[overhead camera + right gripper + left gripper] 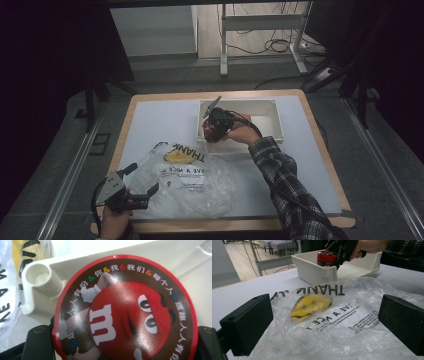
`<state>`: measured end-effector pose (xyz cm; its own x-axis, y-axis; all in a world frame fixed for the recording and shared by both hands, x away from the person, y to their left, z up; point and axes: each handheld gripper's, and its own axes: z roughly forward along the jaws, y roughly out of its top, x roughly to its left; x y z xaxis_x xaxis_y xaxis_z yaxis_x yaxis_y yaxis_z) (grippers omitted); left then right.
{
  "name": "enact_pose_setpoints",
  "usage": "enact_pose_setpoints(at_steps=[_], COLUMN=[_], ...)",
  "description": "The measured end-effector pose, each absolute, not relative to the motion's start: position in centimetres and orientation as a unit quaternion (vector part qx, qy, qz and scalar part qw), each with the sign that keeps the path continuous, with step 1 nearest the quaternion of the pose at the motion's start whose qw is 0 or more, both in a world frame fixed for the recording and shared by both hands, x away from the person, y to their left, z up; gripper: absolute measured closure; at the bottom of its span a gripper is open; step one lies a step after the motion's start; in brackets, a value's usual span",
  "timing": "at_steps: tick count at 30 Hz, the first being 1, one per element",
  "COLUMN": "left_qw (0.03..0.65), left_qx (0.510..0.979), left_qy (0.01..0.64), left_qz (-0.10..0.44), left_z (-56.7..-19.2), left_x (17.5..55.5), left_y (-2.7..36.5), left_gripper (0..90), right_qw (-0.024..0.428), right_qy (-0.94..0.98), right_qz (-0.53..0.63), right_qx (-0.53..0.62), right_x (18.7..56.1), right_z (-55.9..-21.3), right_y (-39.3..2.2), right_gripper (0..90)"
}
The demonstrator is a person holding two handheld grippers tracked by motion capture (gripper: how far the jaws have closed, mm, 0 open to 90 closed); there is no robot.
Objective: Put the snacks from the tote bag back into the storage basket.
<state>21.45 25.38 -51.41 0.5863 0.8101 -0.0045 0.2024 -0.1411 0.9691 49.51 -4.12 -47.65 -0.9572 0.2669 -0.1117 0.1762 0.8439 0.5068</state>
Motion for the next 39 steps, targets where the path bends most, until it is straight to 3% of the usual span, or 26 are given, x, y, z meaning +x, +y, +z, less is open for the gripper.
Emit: enact_pose_setpoints(at_steps=[39], left_qw=[0.547], left_qx=[0.703], left_qy=[0.359], left_qz=[0.277], left_z=[-51.4], left_x=[21.4], left_y=[25.3], left_gripper=[0.0], right_qw=[0.068], right_qy=[0.956], right_qz=[0.254], right_qx=[0.133], right_x=[50.4], right_z=[-50.2], right_y=[-3.7], right_gripper=[25.5])
